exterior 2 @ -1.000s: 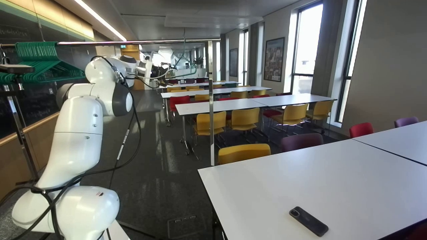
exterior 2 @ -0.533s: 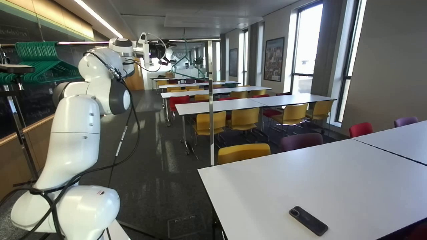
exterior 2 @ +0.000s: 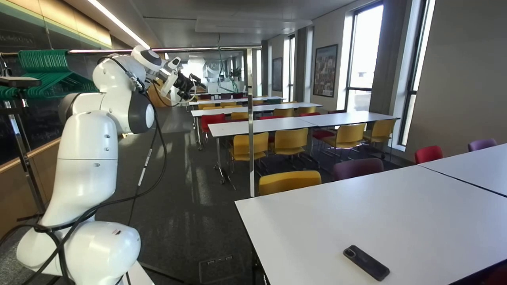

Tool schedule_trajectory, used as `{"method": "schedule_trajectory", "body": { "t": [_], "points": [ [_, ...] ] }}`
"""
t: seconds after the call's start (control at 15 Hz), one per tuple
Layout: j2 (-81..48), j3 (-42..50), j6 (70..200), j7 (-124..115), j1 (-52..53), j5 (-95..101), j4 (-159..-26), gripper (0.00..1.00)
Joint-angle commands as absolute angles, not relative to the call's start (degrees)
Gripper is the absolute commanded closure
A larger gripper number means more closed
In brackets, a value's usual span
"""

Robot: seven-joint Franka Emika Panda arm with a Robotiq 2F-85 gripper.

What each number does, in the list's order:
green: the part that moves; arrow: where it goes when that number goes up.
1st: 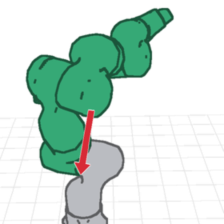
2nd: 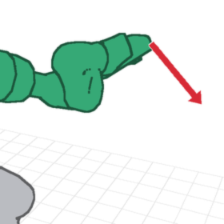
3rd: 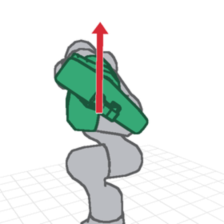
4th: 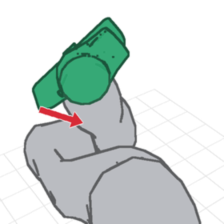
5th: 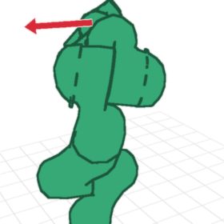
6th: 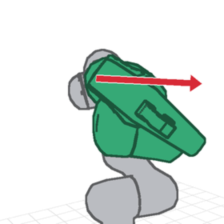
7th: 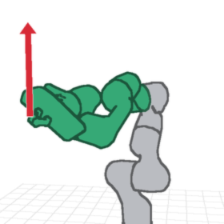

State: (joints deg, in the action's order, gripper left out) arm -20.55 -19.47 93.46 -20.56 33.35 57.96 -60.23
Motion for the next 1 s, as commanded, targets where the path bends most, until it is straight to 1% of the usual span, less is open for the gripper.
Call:
{"method": "schedule_trajectory", "body": {
  "t": [0.0, 0.2, 0.53, 0.93],
  "points": [
    [-13.7, -21.7, 95.0, -22.0, 27.7, 44.2, -73.5, 0.00],
    [-10.9, -21.5, 93.3, -21.5, 24.8, 31.6, -79.8, 0.00],
    [-3.7, -20.5, 98.5, -21.4, 22.1, 22.9, -91.4, 0.00],
    [3.4, -19.8, 100.3, -22.0, 22.5, 29.1, -101.7, 0.00]
  ]
}}
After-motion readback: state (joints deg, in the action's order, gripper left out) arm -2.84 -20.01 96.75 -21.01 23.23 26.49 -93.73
